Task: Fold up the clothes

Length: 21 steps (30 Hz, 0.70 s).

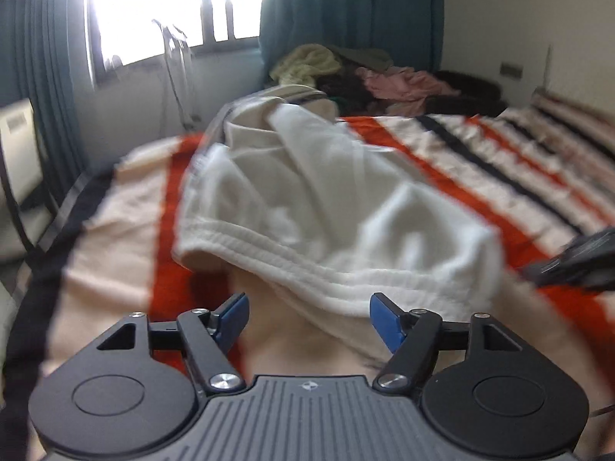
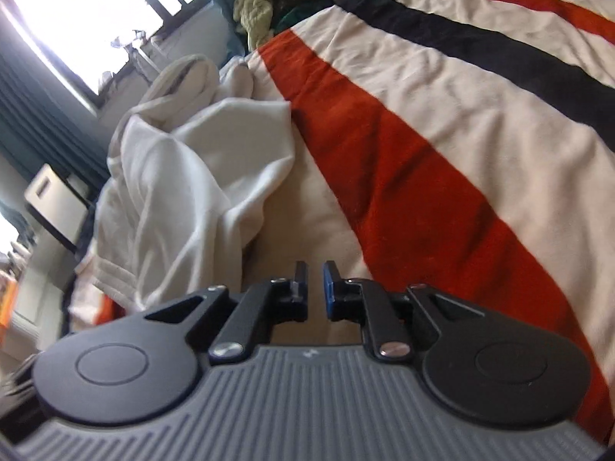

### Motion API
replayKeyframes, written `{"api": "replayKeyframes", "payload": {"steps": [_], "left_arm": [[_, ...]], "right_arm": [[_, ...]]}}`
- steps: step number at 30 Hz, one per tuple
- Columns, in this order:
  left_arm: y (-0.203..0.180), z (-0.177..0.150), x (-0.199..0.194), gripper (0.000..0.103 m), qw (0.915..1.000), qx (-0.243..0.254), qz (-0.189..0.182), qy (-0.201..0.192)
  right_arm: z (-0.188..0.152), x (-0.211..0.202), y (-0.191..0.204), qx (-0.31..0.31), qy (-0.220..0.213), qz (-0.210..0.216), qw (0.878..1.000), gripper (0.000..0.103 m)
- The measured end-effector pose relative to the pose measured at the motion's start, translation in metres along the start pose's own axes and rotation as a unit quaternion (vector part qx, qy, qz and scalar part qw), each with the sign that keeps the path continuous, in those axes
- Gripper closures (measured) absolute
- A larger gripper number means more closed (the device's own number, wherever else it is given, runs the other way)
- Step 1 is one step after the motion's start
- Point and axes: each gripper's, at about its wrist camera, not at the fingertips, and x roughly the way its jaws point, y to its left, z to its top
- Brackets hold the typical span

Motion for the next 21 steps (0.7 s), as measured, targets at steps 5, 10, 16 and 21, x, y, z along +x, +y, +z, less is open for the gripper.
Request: {"api": "replayKeyframes", "payload": {"steps": [5,10,16,21], "left_arm": [[0.013,-0.009,0.030,0.032,0.9992,0.012,0.032,0.022],[0.017,-0.012,0.043,0.027,0.9977,0.038,0.055,0.010],[0.024,-0.012,0.056,0.026,0.9963,0.042,0.075,-0.010],[0.027,-0.011,0.065,0.025,0.9951,0.048,0.083,-0.024]], "right_arm": [[-0.017,-0.011,0.012,-0.061,-0.072,0.050,0.994,0.020],[-0.054,-0.005,0.057,-0.221,-0.029,0.097,0.970,0.022],[-0.087,0.021,0.079,-0.325,0.006,0.012,0.946,0.023],[-0.060,0.009,0.059,-0.215,-0.052,0.014,0.975,0.023]]}}
